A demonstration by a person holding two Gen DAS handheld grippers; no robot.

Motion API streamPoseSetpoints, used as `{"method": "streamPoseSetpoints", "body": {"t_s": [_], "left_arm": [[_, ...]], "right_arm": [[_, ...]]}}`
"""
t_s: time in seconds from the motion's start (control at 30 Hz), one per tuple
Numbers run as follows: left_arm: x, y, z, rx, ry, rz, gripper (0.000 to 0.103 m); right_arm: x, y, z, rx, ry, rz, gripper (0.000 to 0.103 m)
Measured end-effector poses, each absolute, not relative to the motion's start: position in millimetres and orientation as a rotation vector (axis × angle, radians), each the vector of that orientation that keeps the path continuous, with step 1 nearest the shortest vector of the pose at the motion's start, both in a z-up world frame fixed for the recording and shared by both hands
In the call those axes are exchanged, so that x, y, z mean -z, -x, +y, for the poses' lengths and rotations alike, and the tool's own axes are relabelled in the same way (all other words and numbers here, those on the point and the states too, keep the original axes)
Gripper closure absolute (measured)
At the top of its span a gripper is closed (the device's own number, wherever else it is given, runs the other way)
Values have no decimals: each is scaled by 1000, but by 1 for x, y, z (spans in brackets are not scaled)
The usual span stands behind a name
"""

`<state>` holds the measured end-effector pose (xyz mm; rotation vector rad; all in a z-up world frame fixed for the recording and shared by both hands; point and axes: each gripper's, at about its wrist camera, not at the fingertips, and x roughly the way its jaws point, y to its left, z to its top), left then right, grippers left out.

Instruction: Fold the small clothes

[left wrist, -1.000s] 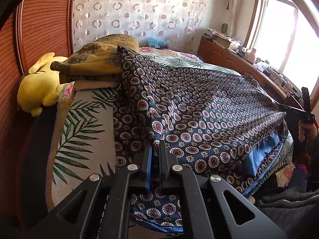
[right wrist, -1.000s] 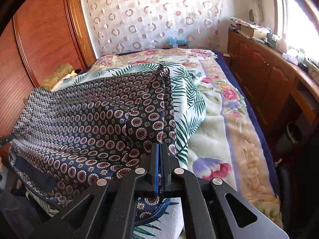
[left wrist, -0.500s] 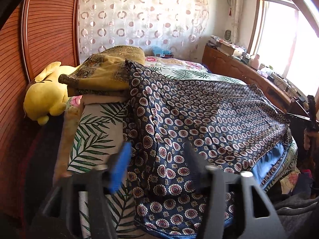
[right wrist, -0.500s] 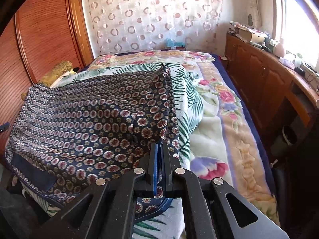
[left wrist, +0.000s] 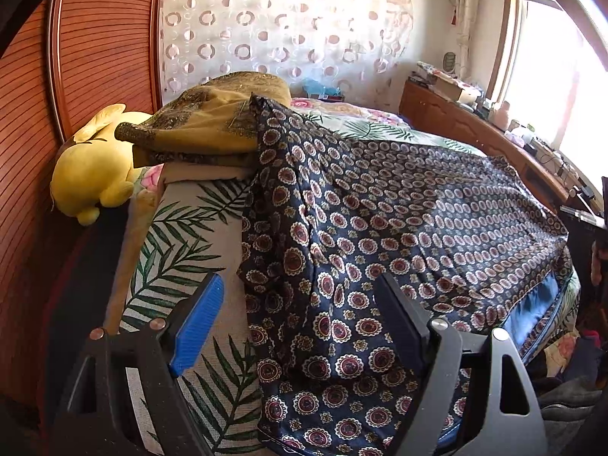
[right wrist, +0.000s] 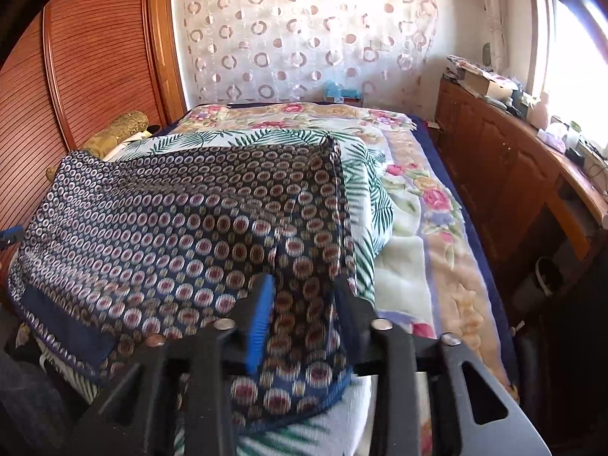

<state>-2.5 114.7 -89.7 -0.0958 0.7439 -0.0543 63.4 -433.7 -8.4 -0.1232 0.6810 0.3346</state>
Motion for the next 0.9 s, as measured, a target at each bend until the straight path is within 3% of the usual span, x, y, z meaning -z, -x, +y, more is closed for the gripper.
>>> {"method": "streamPoseSetpoints", "body": {"t_s": [0.9], "left_arm": [[114, 21, 129, -3, 132, 801, 21]], "right_arm": [[64, -35, -309, -526, 190, 699, 65]]}}
